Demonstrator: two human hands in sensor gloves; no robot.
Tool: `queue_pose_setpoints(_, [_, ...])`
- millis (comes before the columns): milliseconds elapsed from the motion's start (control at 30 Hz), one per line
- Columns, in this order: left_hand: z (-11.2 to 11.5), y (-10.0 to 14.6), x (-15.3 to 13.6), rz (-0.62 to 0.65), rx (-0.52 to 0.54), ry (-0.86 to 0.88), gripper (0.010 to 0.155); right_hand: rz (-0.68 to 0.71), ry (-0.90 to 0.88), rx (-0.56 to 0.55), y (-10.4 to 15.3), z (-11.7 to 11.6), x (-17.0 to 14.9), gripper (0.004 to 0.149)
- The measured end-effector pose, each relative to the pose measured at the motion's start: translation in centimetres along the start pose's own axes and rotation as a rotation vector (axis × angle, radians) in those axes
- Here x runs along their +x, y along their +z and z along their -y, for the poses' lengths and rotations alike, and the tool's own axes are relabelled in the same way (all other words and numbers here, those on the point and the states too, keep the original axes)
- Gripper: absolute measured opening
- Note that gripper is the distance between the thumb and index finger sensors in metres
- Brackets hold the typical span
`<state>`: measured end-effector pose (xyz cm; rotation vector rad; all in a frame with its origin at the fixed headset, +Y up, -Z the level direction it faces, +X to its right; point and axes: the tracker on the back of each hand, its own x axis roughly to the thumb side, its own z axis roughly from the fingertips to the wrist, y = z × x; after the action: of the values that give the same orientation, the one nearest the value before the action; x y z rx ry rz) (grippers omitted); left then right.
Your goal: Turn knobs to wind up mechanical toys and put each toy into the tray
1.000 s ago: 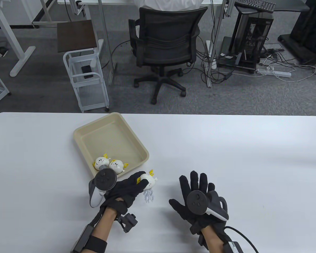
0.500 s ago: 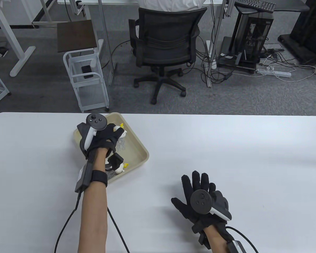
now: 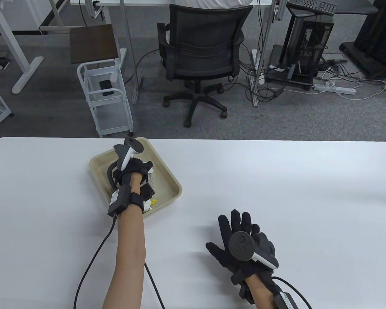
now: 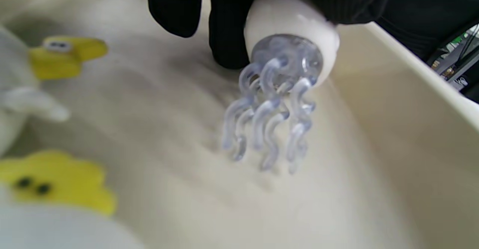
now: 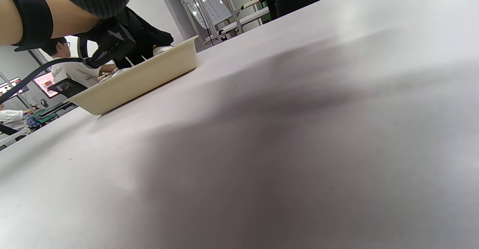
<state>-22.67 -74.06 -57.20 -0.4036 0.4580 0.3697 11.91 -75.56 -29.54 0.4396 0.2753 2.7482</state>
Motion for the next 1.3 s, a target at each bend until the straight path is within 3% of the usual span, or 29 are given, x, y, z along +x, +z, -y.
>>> queue_pose_setpoints(100, [-0.8, 1.0, 0.5, -0.002, -0.108, -0.031, 0.079, -0.004, -0.003, -0.016, 0.2, 0.2, -0.1, 0.087])
queue_pose_setpoints(167, [-2.4, 3.0, 0.9, 0.073, -0.076, -0.003, 0.079, -0.002, -0.001, -0.017, 0.3, 0.2, 0.0, 0.087])
queue_pose_setpoints(233, [-4.4, 5.8, 1.0, 0.154, -0.024, 0.018, 0.077, 0.006, 0.001, -0.021, 0.4, 0.3, 0.1, 0.087])
queue_pose_setpoints(367, [-7.5, 14.2, -0.1, 0.37, 0.11, -0.014, 0.077, 0.015, 0.009, -0.031, 0.3, 0.4, 0.1, 0.087])
queue_pose_setpoints(467, [-6.3, 20.0, -2.4, 0.52, 0.125, -0.058, 0.083, 0.012, 0.009, -0.042, 0.5, 0.6, 0.0, 0.087])
queue_pose_setpoints(567, [-2.6, 23.9, -6.0, 0.621, -0.093, -0.024, 0.089, 0.013, 0.008, -0.055, 0.6, 0.8, 0.0, 0.087])
queue_pose_setpoints(767, [3.2, 24.3, -10.6, 0.657, -0.078, -0.073, 0.094, 0.016, 0.004, -0.065, 0.8, 1.0, -0.1, 0.087])
queue_pose_setpoints(833, [4.9, 23.8, -11.4, 0.756, -0.163, -0.091, 0.094, 0.008, 0.007, -0.067, 0.8, 1.0, -0.2, 0.087])
queue_pose_setpoints(867, [5.8, 23.6, -11.8, 0.762, -0.15, -0.075, 0.094, 0.001, 0.016, -0.068, 0.8, 1.1, -0.4, 0.087])
queue_pose_setpoints(933, [6.5, 23.4, -11.9, 0.702, -0.146, -0.196, 0.094, -0.009, 0.019, -0.066, 0.7, 1.1, -0.6, 0.087])
queue_pose_setpoints(1000, [6.8, 23.3, -11.9, 0.7, -0.056, -0.256, 0.094, -0.018, 0.021, -0.066, 0.8, 1.1, -0.8, 0.087])
queue_pose_setpoints(1300, [8.1, 22.9, -11.8, 0.67, -0.126, -0.247, 0.094, -0.014, 0.022, -0.028, 0.7, 0.5, -0.8, 0.087])
